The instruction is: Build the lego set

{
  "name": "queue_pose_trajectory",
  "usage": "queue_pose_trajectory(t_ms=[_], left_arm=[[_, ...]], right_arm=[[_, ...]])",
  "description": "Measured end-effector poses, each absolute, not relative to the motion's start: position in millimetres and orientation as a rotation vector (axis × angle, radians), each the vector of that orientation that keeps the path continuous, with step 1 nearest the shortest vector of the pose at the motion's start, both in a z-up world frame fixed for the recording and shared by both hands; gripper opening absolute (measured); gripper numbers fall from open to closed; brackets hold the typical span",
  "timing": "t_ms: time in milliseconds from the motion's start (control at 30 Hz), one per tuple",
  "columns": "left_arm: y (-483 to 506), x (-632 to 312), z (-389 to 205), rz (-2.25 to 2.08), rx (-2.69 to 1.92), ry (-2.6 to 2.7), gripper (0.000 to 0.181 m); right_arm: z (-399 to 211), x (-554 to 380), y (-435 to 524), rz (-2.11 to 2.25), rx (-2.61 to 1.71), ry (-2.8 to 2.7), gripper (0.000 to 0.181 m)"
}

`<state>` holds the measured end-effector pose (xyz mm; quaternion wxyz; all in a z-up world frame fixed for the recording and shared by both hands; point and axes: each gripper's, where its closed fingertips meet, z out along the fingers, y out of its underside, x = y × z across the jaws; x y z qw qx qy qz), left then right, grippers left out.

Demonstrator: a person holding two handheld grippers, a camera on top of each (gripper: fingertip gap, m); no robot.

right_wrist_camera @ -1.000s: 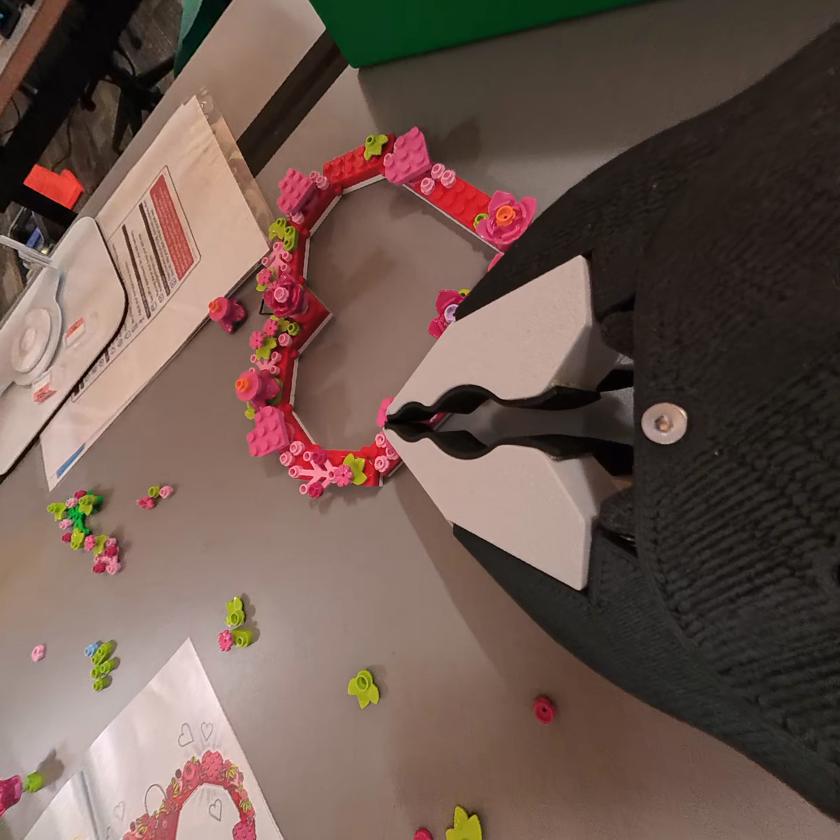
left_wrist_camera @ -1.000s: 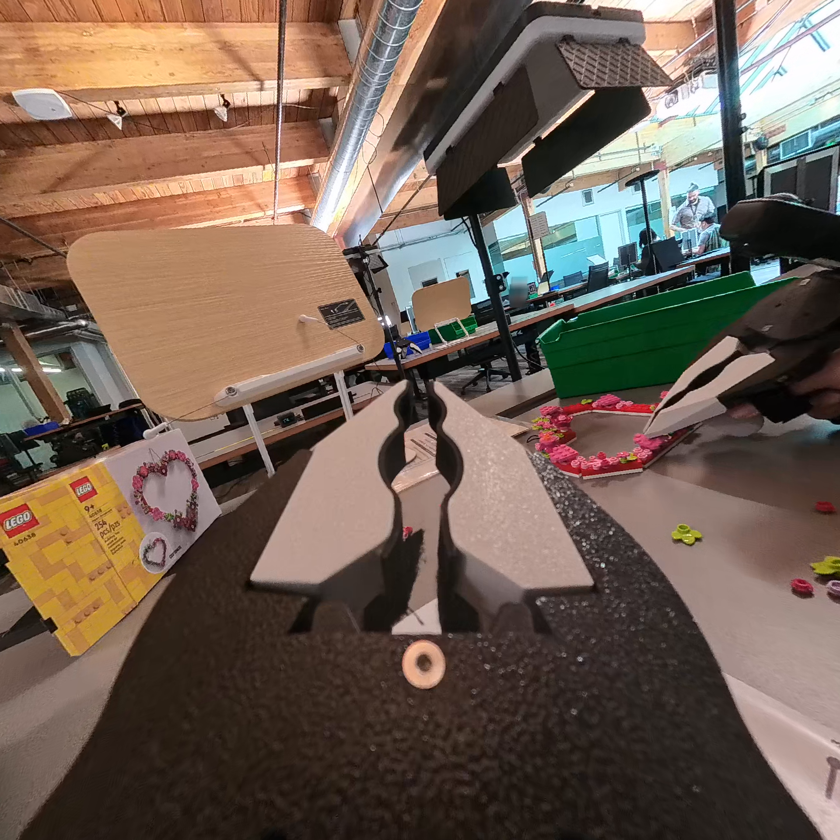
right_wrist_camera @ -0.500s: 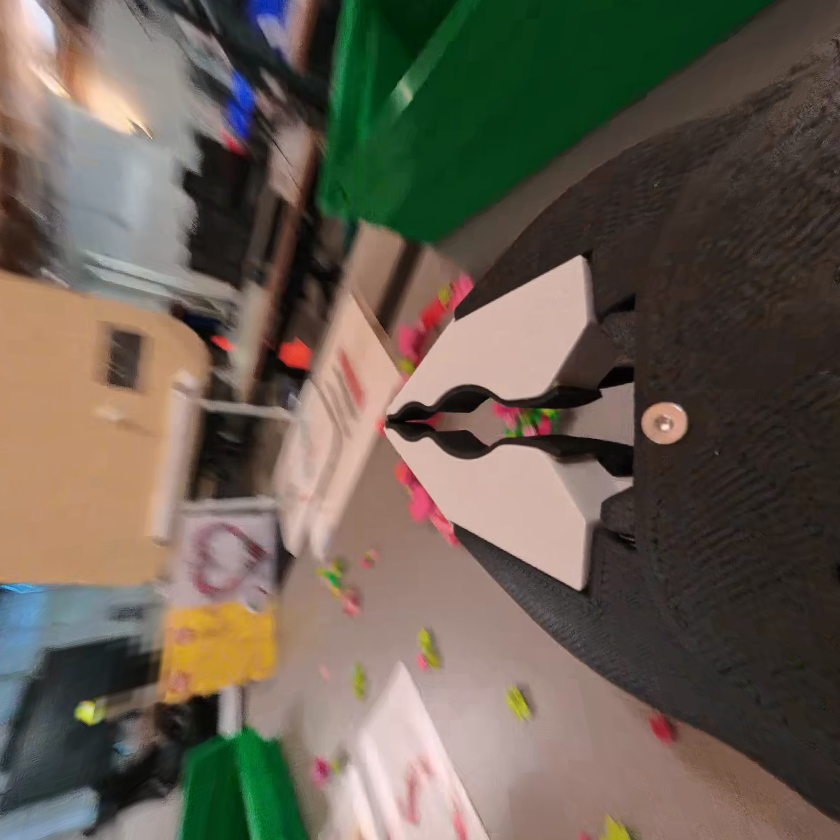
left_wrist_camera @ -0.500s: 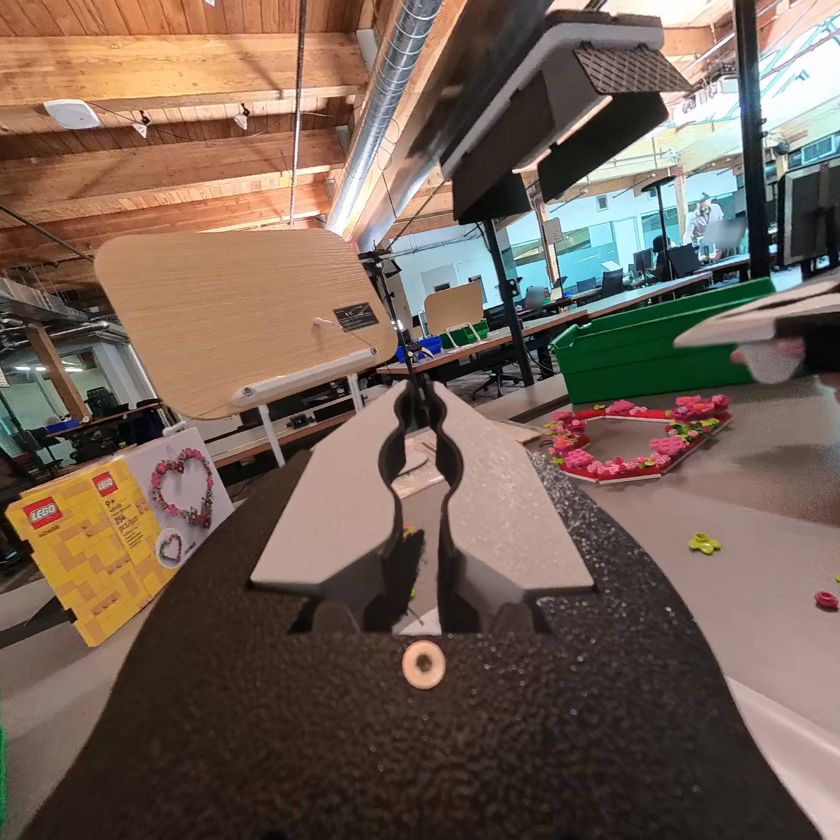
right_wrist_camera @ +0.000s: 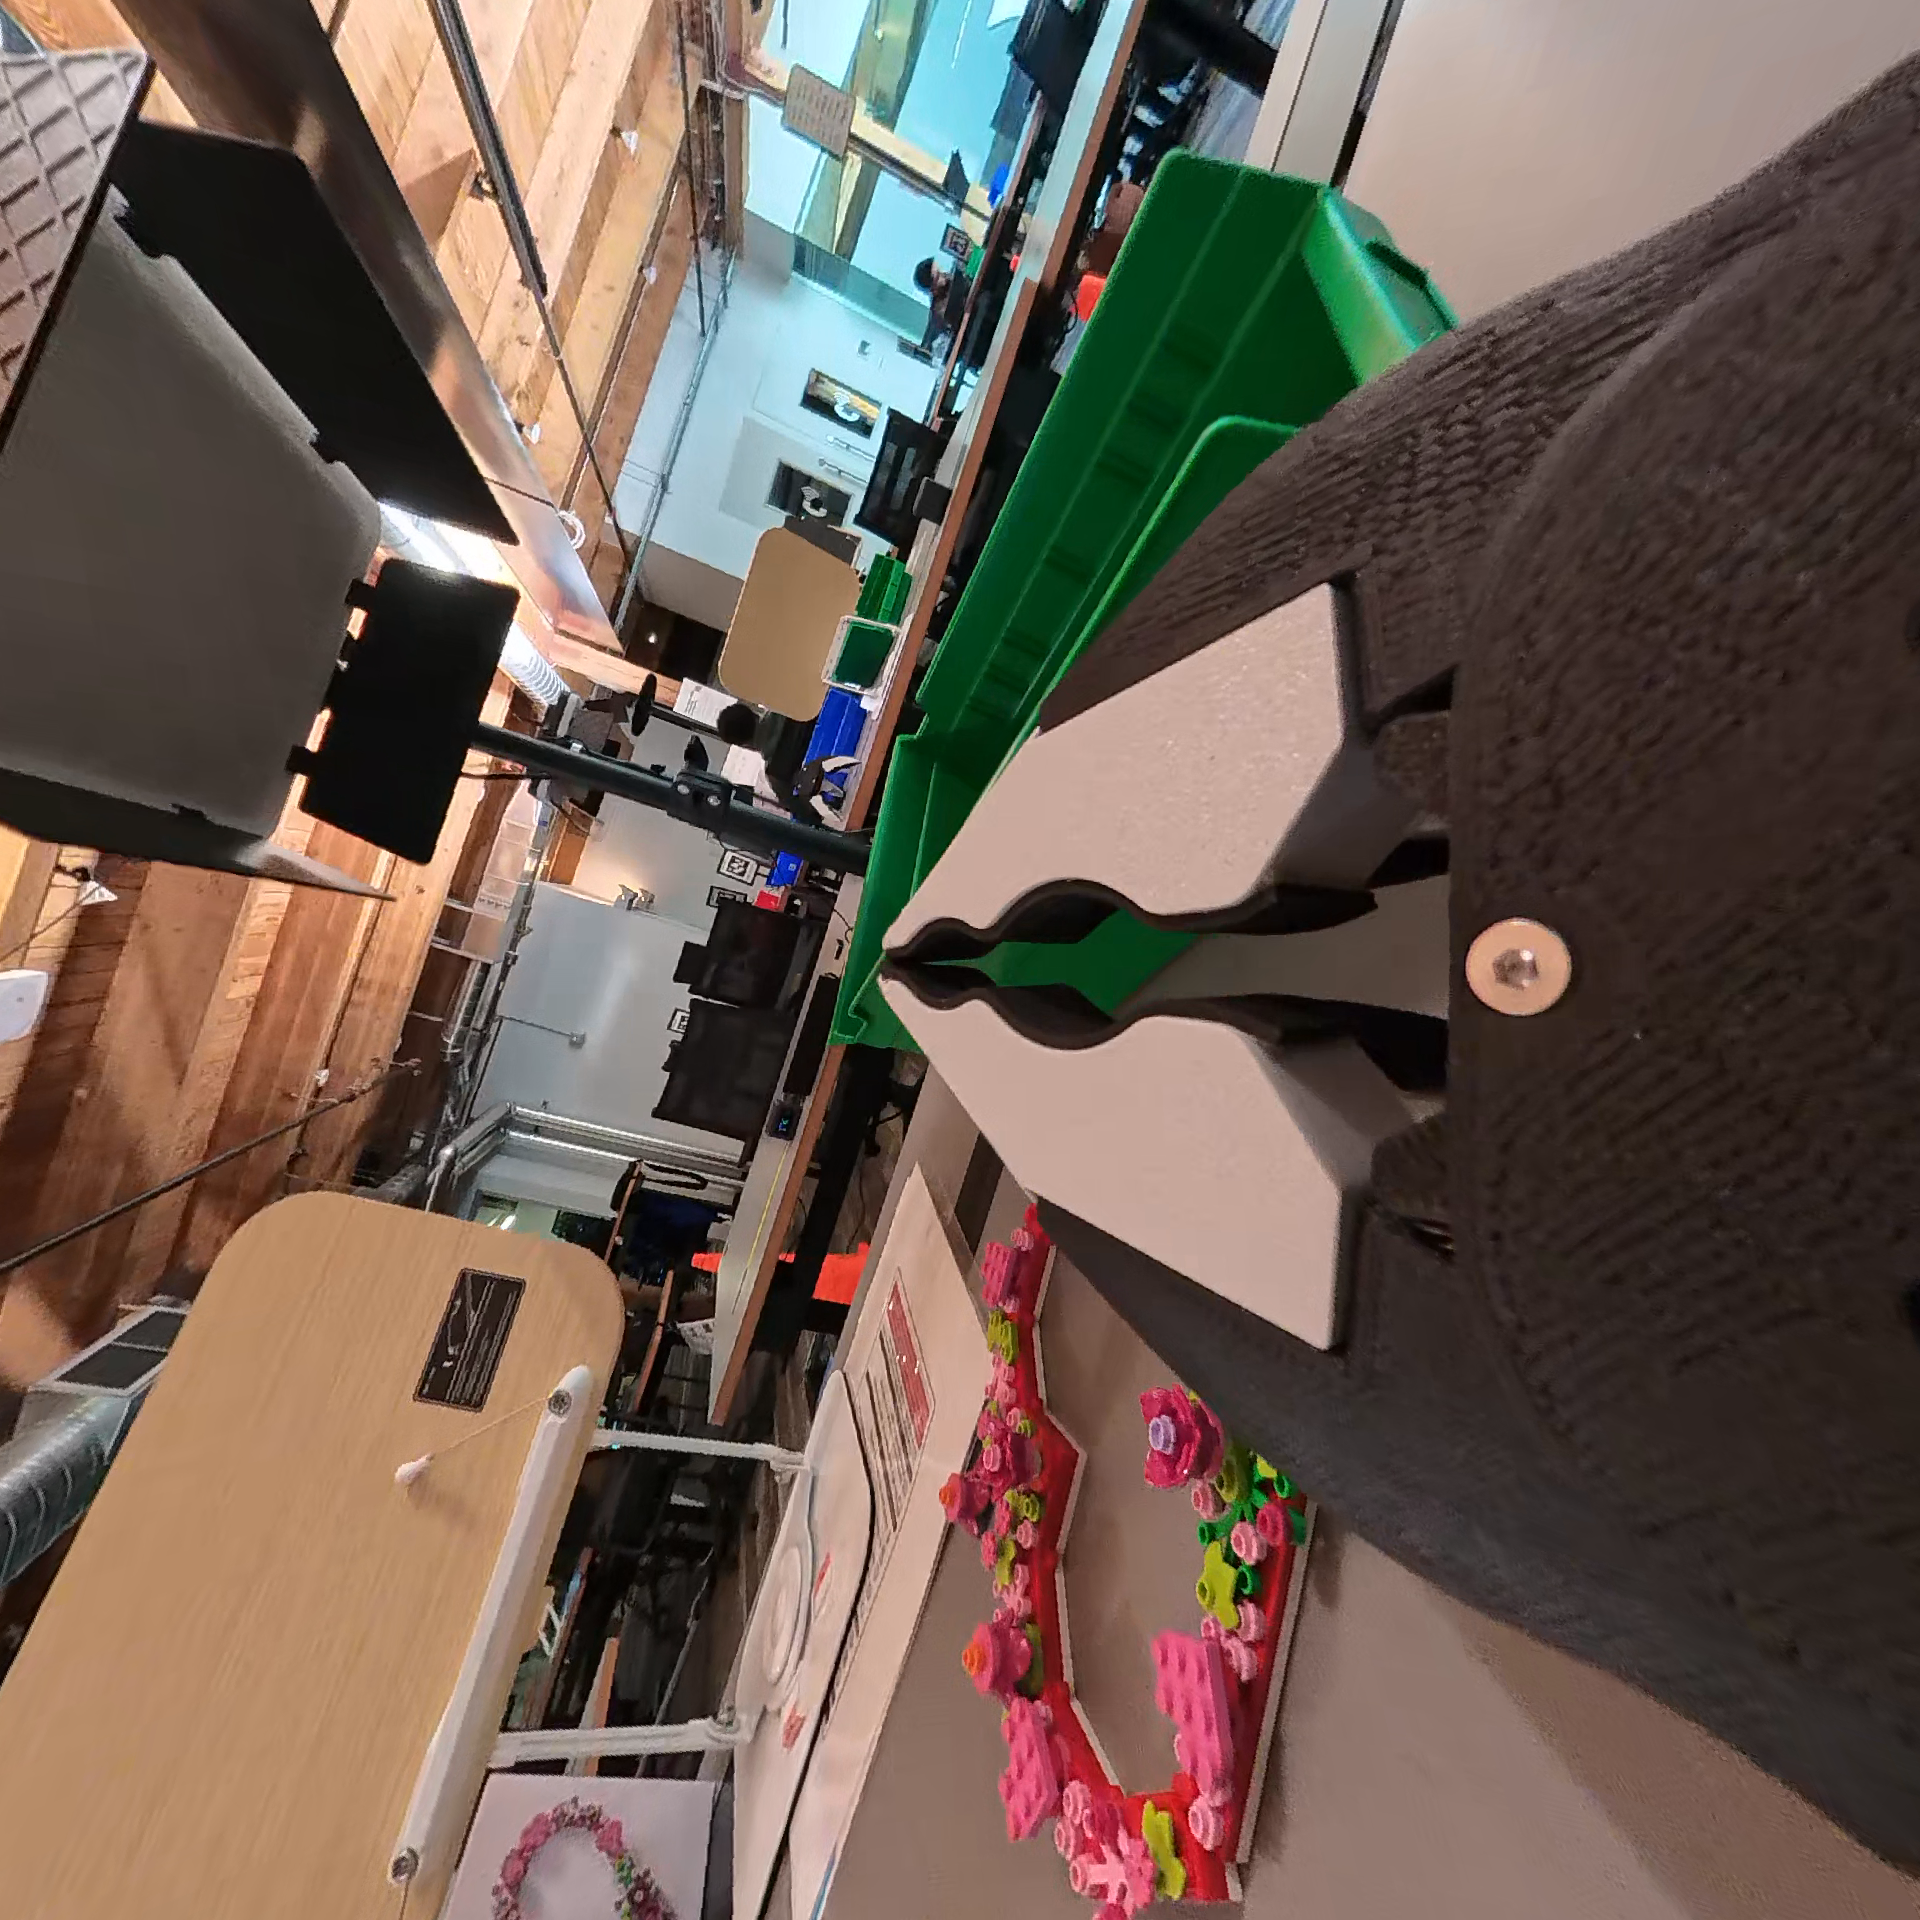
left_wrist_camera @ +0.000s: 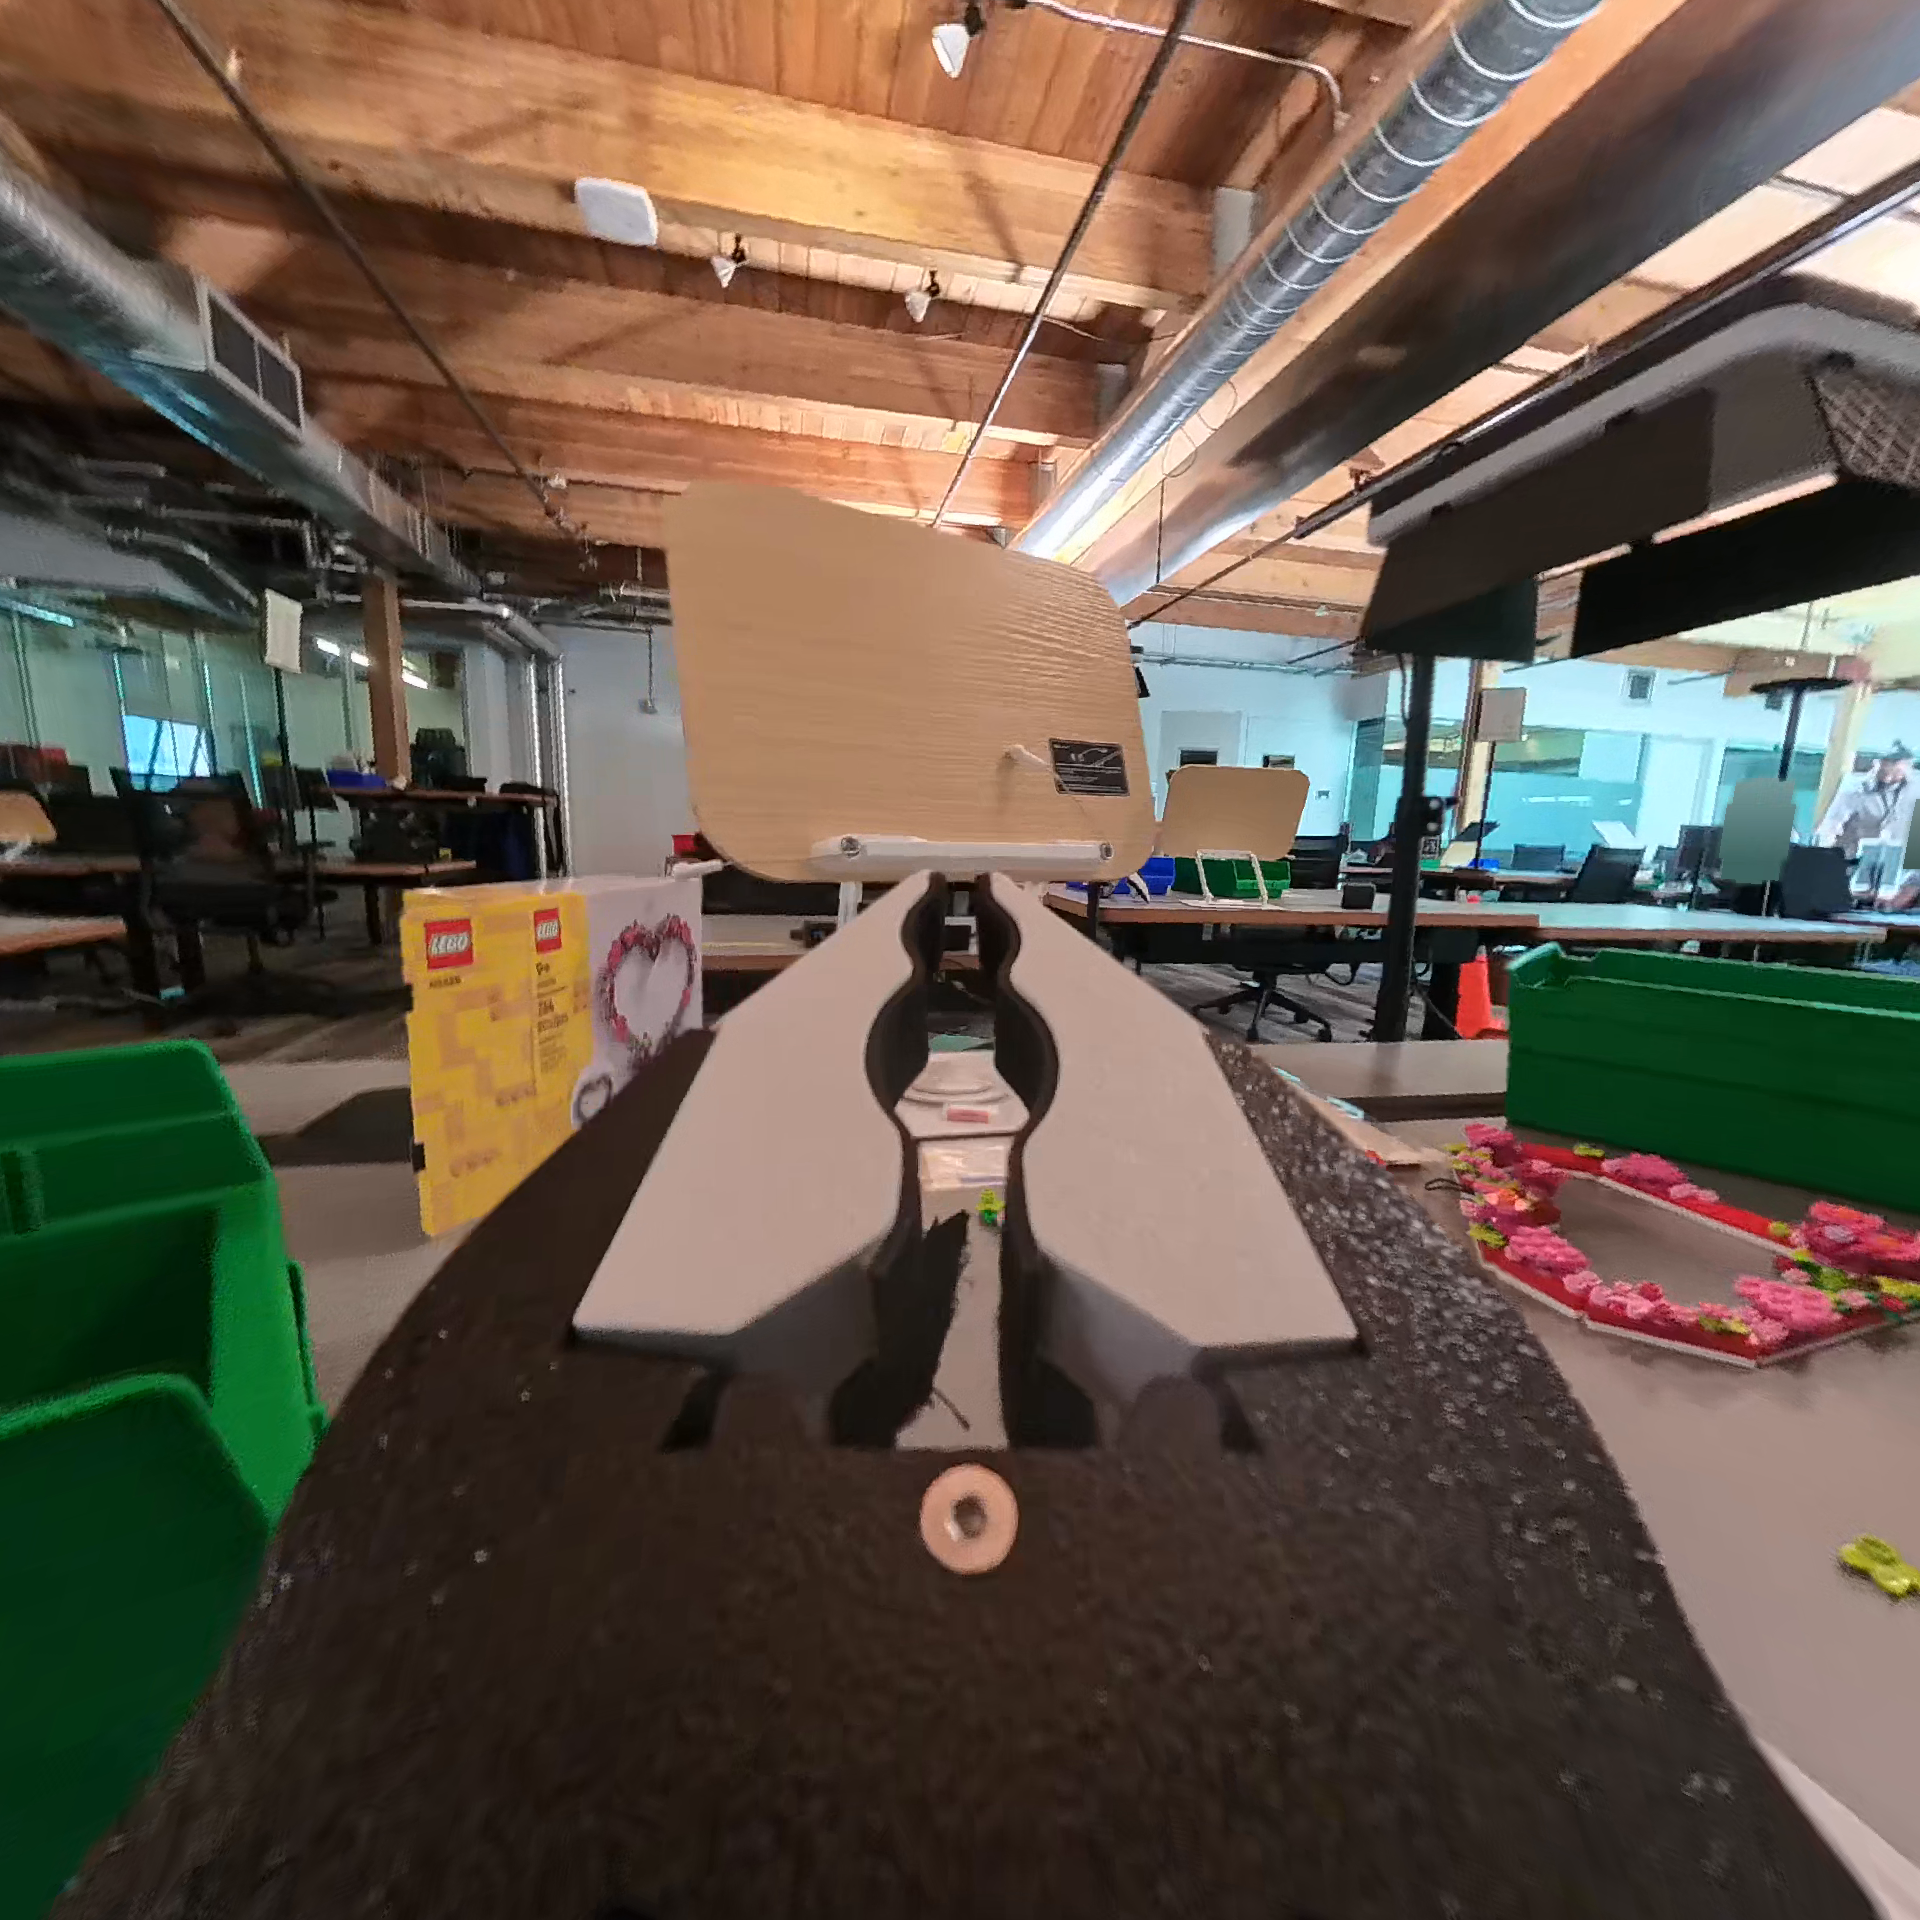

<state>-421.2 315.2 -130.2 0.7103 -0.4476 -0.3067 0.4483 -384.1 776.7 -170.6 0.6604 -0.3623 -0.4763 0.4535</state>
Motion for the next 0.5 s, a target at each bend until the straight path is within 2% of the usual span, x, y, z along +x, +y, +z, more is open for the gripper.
queue_pose_trajectory(t_ms=[500], left_arm=[[321.1,-423.2,-136.1,0.982,-1.016,-0.675,0.002]], right_arm=[[-172.0,-384.6,781.2,1.027,-0.842,-1.069,0.000]])
